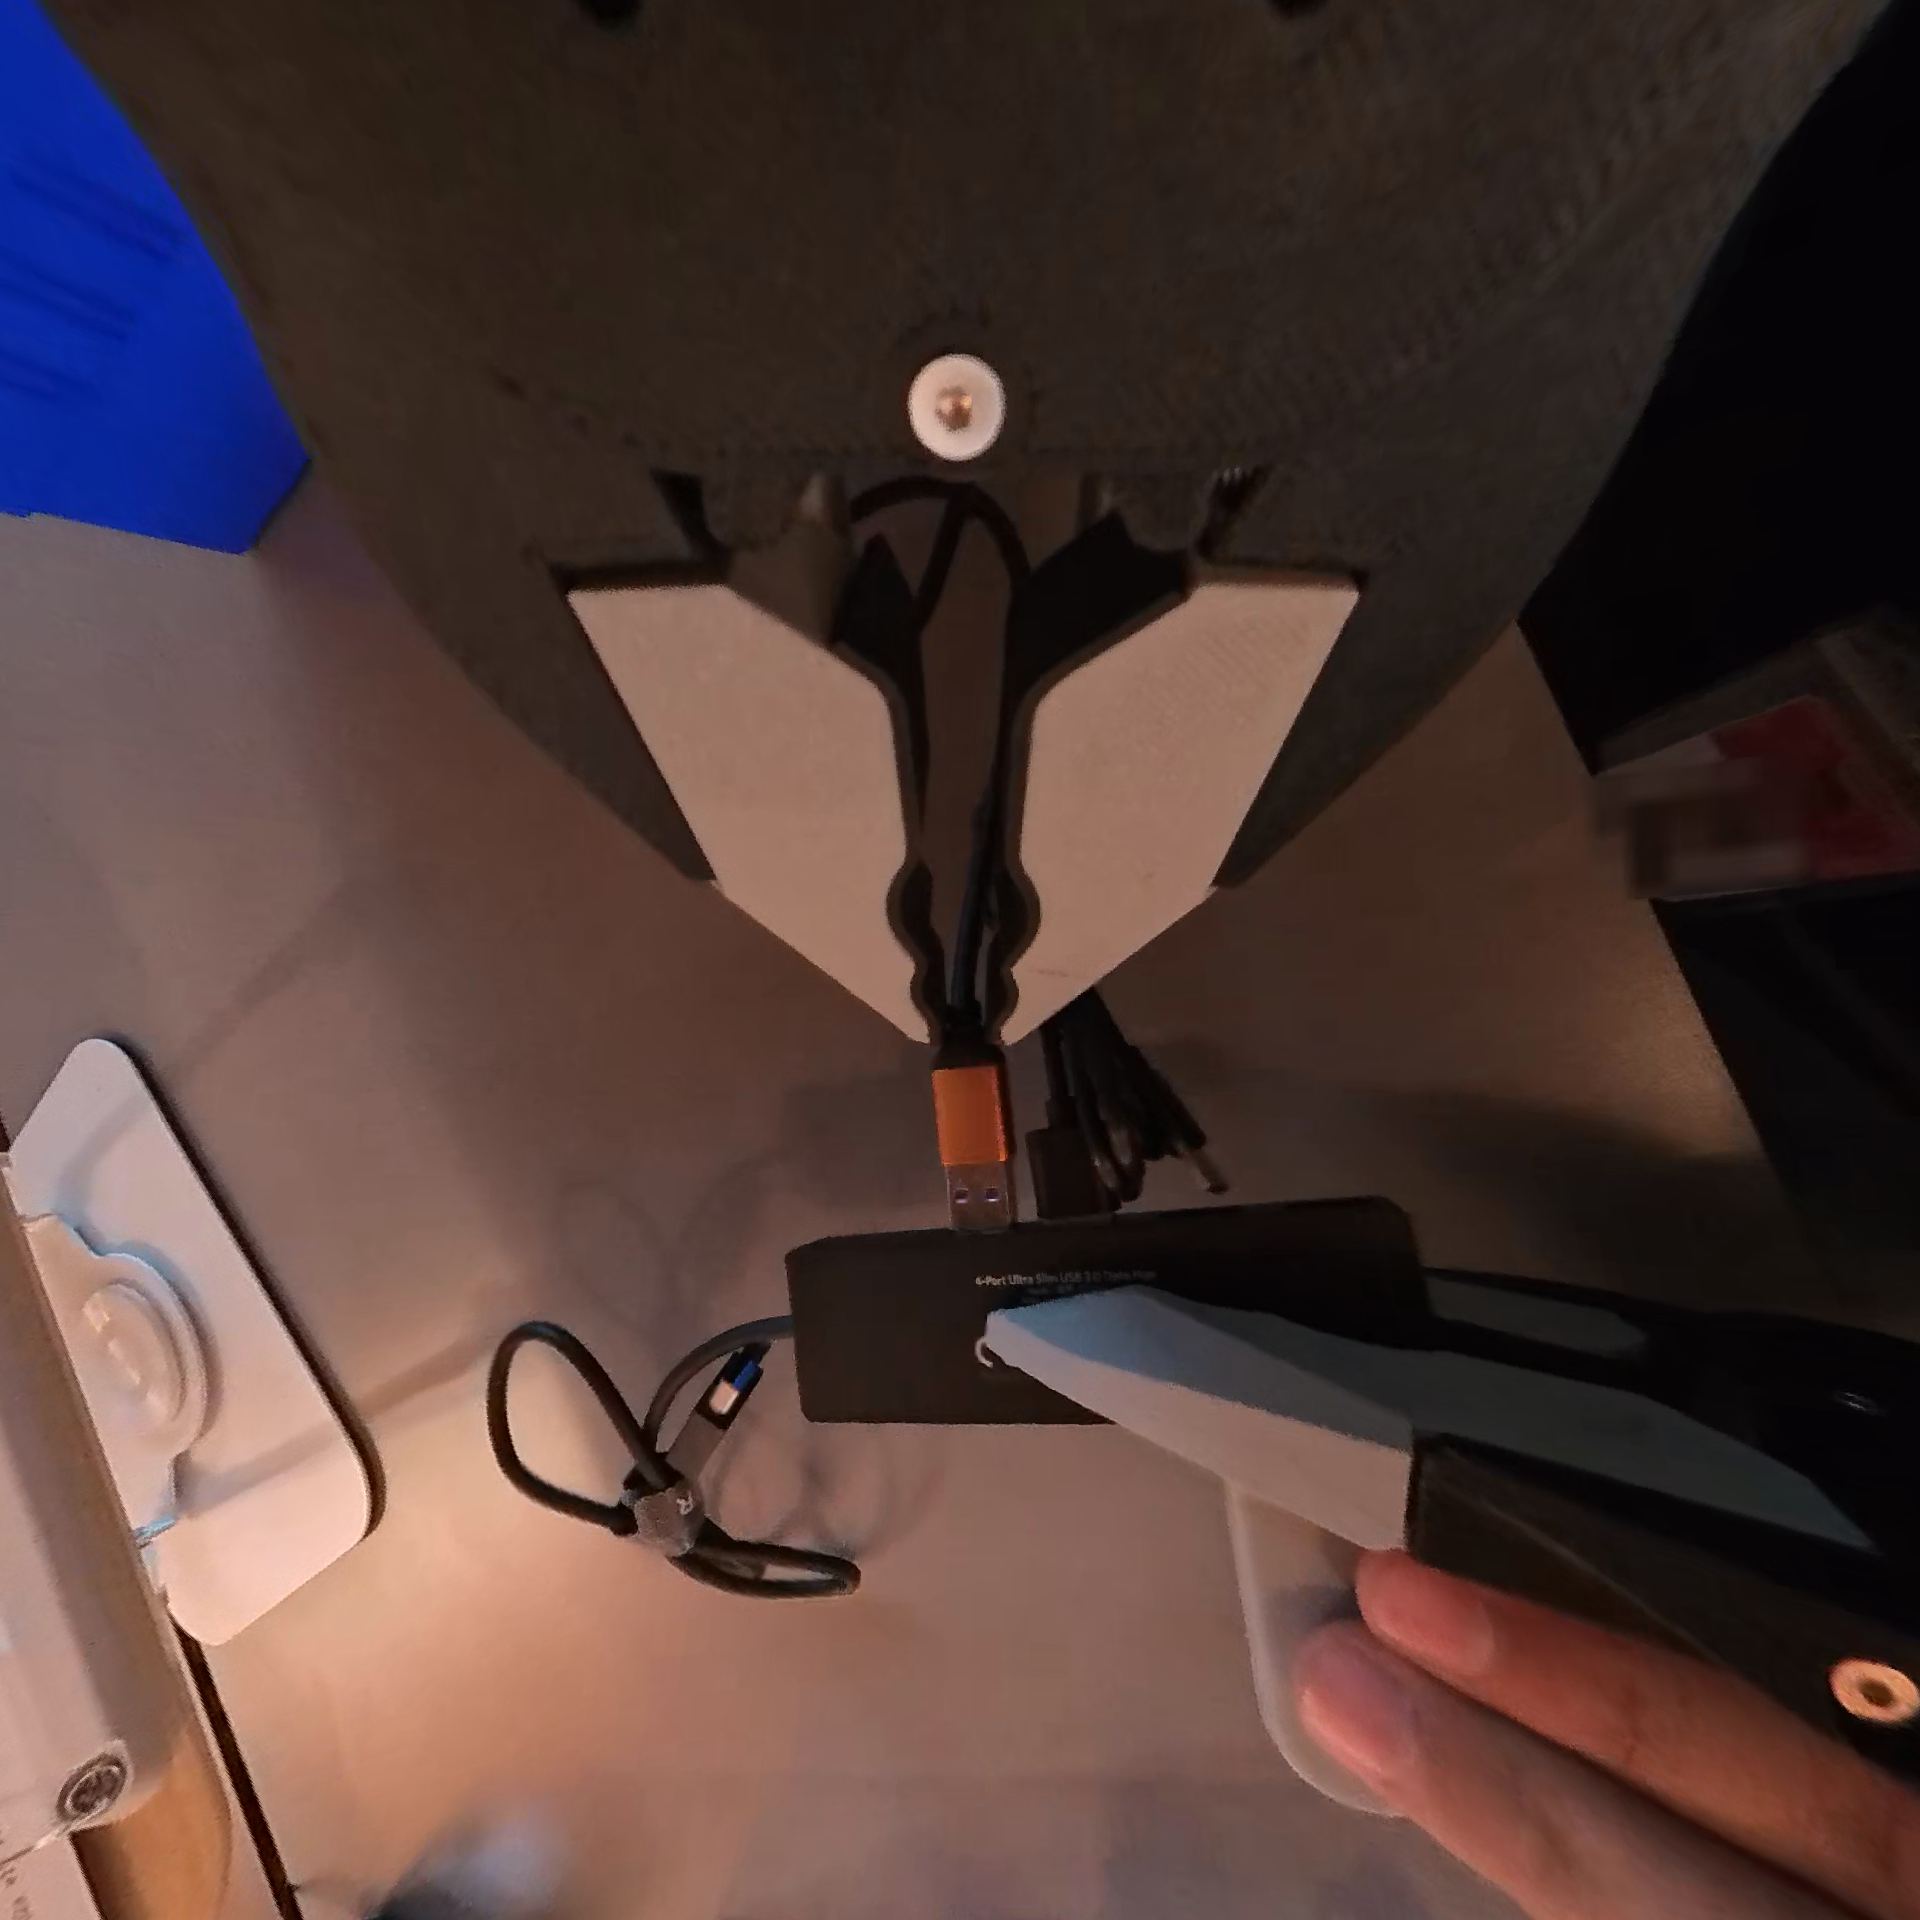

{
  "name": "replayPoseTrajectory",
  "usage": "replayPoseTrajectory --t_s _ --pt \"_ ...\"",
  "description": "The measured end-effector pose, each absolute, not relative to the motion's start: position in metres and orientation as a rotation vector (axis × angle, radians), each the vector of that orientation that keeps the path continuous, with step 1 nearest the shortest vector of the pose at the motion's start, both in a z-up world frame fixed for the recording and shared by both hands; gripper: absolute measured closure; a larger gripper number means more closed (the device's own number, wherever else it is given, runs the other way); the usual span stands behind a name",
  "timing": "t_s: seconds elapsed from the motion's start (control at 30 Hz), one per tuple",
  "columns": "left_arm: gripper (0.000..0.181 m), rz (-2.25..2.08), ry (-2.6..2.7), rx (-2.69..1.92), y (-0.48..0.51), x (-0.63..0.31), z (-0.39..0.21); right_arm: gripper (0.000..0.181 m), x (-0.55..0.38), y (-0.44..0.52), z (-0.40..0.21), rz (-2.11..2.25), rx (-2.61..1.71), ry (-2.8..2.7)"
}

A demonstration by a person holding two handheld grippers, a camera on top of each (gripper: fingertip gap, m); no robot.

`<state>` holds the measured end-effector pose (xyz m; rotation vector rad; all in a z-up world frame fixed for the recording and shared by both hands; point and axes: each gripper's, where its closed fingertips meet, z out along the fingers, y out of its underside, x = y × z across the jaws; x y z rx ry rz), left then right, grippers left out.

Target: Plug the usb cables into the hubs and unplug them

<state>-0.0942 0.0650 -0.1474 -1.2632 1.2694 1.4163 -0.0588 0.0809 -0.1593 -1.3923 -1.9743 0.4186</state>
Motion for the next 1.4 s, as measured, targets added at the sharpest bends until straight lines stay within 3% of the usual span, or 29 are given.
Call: replayPoseTrajectory --t_s 0.37,0.63,1.4 --pt "0.174 1.352 1.270 -1.294 0.065 -0.093 -0.150 0.177 -0.059 0.084 -0.163 0.508 -1.461 -1.962" --pt "0.174 1.333 1.238 -1.309 0.064 -0.096 -0.147 0.176 -0.060 0.076 -0.157 0.402 -1.252 -2.016" --pt "0.174 1.144 1.220 -1.327 0.057 -0.086 -0.143 0.177 -0.054 0.065 -0.149 0.826 -1.184 -2.066"
